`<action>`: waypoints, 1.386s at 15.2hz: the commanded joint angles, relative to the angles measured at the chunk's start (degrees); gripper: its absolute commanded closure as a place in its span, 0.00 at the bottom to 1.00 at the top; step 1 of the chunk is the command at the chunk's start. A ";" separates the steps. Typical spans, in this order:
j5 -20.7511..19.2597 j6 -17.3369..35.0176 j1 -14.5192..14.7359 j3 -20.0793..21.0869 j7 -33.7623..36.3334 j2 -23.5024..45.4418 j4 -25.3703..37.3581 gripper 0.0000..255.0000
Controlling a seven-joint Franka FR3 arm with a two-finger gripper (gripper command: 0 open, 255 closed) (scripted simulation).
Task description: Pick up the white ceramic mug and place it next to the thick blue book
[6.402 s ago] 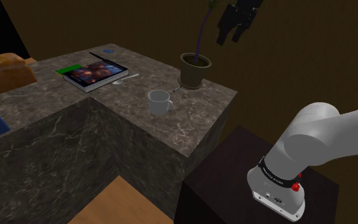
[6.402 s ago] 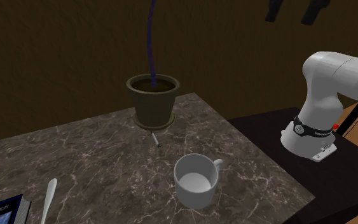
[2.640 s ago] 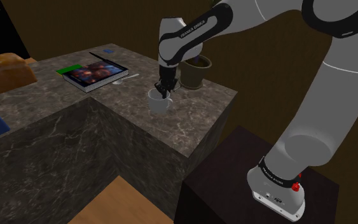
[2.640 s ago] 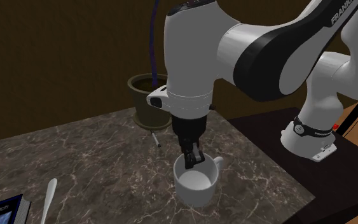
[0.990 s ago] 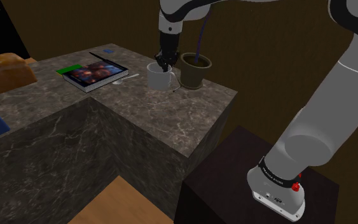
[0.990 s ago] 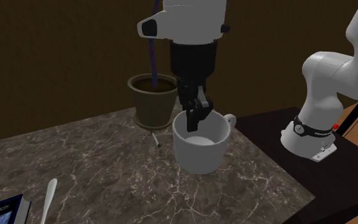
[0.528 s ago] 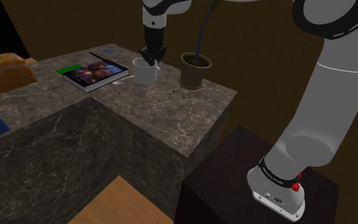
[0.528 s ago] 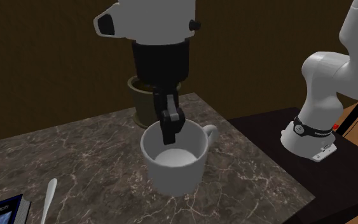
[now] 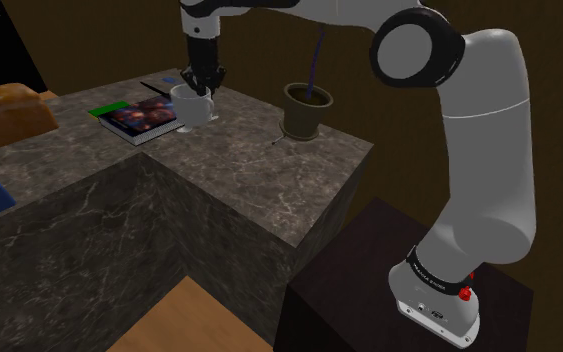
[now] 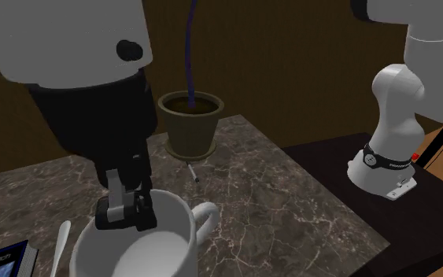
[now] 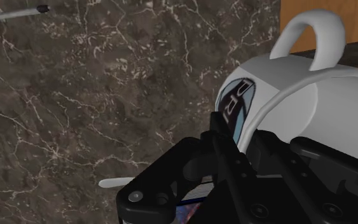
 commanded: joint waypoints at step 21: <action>-0.72 10.75 0.68 -0.28 0.48 6.88 -3.89 1.00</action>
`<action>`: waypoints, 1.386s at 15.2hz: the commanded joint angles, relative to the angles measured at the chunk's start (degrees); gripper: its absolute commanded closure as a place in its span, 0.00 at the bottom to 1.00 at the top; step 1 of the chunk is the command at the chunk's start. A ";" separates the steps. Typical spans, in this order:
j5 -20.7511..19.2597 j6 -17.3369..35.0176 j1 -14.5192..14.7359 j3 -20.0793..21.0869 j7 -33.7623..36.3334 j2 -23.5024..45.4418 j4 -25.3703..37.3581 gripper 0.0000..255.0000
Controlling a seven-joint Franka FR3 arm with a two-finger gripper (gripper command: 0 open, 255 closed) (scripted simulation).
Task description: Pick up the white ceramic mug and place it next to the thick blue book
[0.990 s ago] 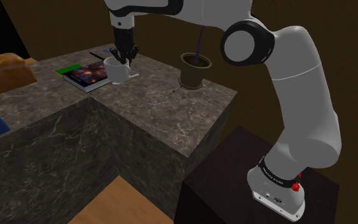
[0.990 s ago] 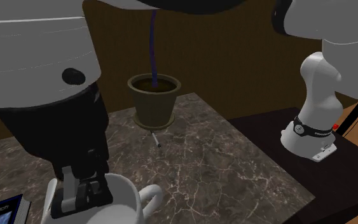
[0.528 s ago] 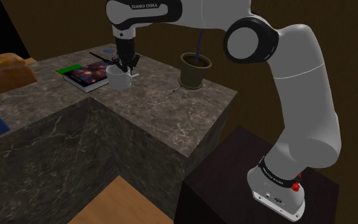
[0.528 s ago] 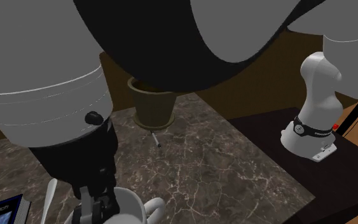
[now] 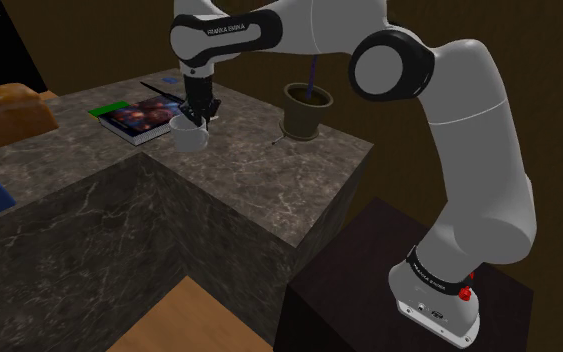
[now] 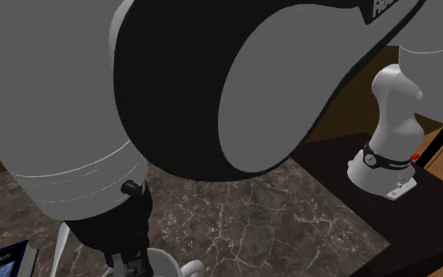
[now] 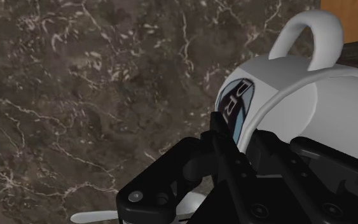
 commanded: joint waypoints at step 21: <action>-0.06 3.75 -0.15 -0.07 -0.09 0.57 -3.14 0.00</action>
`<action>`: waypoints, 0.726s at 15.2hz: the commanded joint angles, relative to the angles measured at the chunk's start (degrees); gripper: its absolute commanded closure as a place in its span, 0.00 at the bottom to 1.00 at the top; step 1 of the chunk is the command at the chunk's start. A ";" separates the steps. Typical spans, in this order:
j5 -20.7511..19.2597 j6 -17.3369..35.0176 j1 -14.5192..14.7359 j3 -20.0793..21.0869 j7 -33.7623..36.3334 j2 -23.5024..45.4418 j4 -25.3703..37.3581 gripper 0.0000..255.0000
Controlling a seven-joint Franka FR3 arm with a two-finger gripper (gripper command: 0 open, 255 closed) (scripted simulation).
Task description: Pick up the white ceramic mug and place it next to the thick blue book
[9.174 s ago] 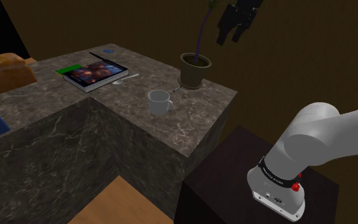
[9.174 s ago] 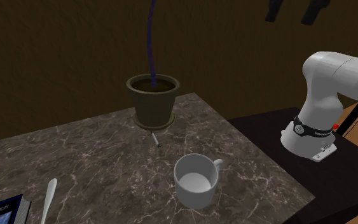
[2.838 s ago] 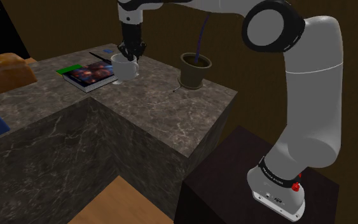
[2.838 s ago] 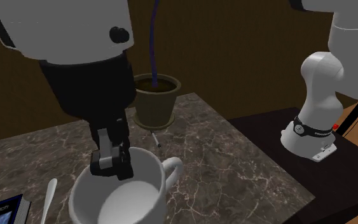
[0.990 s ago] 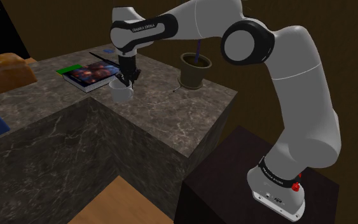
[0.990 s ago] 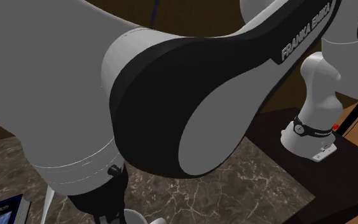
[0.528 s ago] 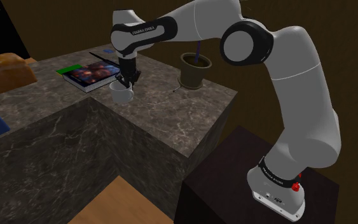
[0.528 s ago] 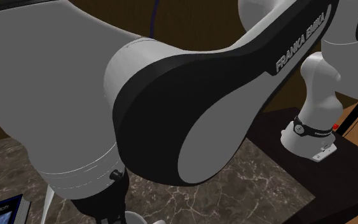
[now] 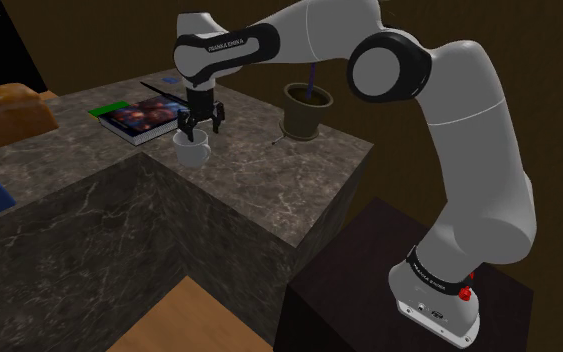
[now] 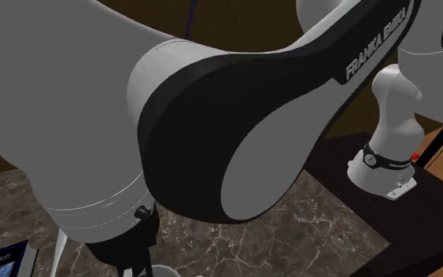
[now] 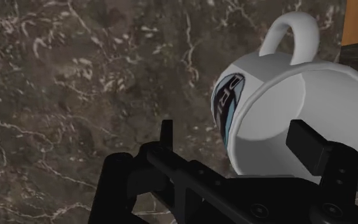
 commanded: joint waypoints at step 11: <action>0.14 -5.66 -0.03 0.08 -0.13 -1.14 4.54 0.00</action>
